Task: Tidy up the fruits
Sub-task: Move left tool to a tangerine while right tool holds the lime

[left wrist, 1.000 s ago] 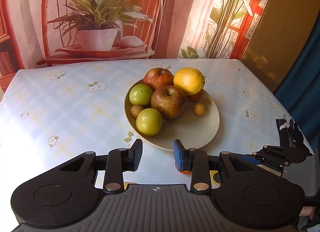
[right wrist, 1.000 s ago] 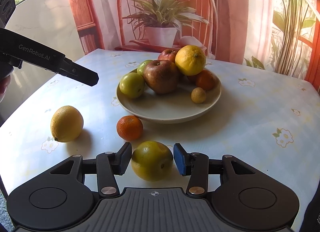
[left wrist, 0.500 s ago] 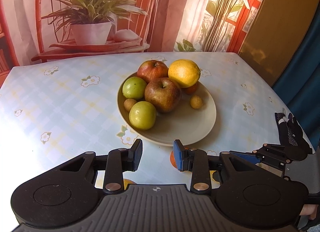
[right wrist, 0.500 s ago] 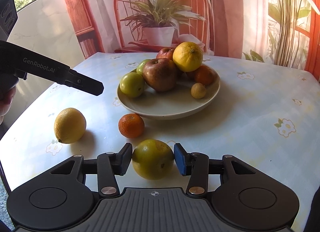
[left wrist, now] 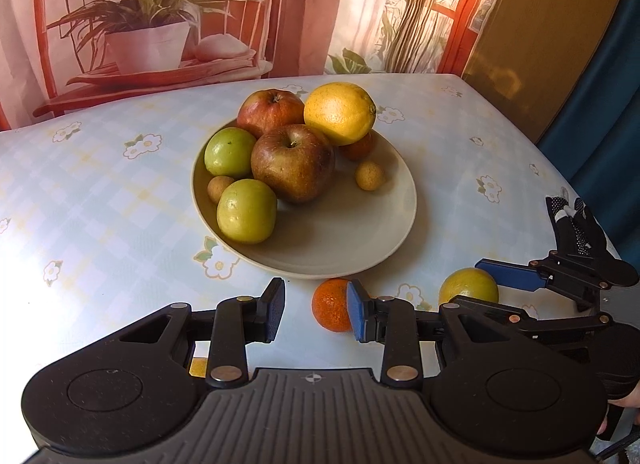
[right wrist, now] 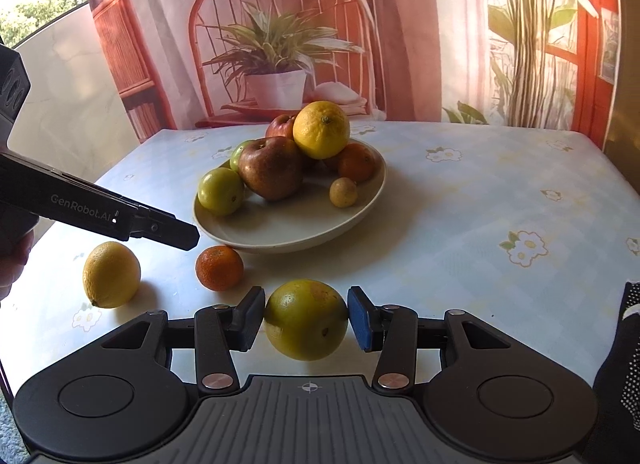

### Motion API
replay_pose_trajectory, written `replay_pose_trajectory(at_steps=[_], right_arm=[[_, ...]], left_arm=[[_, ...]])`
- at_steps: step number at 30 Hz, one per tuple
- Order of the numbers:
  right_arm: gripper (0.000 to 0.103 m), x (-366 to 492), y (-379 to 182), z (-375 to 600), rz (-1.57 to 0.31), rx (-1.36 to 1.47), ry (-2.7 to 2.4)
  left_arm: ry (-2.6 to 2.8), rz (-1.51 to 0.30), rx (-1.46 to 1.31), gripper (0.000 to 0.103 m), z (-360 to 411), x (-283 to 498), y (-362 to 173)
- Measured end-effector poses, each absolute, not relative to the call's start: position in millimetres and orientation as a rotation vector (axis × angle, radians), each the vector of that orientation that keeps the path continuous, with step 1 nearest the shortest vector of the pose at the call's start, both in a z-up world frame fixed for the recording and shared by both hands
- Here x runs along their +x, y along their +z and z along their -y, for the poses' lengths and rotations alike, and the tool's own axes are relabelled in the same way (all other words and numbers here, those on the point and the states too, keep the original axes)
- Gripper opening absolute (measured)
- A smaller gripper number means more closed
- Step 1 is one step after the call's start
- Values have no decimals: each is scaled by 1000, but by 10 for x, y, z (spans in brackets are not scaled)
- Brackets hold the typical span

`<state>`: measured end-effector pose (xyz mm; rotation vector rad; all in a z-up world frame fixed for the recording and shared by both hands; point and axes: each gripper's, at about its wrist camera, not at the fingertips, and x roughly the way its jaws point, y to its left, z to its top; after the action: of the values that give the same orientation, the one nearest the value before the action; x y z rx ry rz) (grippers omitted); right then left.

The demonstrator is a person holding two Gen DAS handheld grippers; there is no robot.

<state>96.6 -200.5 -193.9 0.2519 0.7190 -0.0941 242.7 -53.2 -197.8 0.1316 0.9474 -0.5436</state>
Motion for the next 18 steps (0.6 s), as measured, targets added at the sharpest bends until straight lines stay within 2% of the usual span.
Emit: replay_pose_trajectory(at_steps=[18], right_arm=[[42, 831, -2056, 2102, -710, 323, -127]], left_arm=[[-588, -974, 171, 38, 805, 2413, -2167]])
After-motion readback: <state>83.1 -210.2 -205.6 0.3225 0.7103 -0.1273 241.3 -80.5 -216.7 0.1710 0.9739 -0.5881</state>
